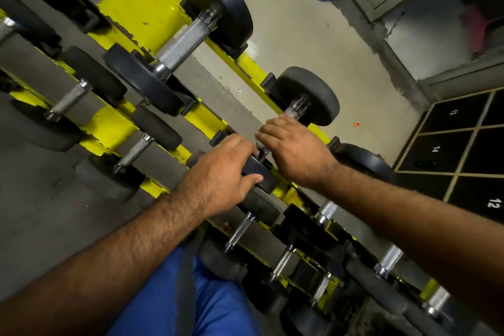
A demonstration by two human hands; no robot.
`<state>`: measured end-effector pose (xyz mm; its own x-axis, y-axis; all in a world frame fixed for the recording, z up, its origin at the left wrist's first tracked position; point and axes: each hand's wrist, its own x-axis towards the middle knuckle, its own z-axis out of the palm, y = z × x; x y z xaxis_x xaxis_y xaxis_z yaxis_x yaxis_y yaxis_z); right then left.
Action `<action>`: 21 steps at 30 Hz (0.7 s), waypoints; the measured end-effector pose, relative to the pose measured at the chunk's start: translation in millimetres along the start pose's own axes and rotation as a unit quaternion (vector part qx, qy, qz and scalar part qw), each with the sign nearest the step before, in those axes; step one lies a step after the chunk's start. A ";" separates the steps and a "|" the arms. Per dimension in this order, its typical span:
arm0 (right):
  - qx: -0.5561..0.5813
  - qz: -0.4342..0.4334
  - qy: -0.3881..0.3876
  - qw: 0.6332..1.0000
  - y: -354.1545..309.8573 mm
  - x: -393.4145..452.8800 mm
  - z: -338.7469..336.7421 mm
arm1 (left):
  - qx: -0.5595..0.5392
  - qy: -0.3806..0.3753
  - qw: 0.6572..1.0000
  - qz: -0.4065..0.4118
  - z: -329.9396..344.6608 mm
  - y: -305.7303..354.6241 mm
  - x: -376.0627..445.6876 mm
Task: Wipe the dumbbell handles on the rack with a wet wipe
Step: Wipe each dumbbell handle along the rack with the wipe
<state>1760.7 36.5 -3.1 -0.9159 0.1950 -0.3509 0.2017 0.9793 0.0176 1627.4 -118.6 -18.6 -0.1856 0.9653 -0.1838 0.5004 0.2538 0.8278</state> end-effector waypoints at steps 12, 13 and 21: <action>-0.003 0.062 -0.012 0.998 17.4 16.8 -10.8 | -0.030 0.041 0.998 0.032 4.8 -6.5 -9.0; -0.017 0.077 -0.013 0.997 15.8 17.5 -8.8 | -0.038 0.048 0.997 0.037 6.6 -7.8 -10.5; -0.007 0.073 -0.035 0.997 20.9 24.2 -12.5 | -0.034 0.072 0.994 0.069 15.8 -14.9 -13.0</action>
<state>1738.3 62.4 0.4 -0.8506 0.3315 -0.4081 0.3254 0.9416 0.0866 1635.7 -134.0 -37.0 -0.2398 0.9708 0.0082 0.4716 0.1091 0.8751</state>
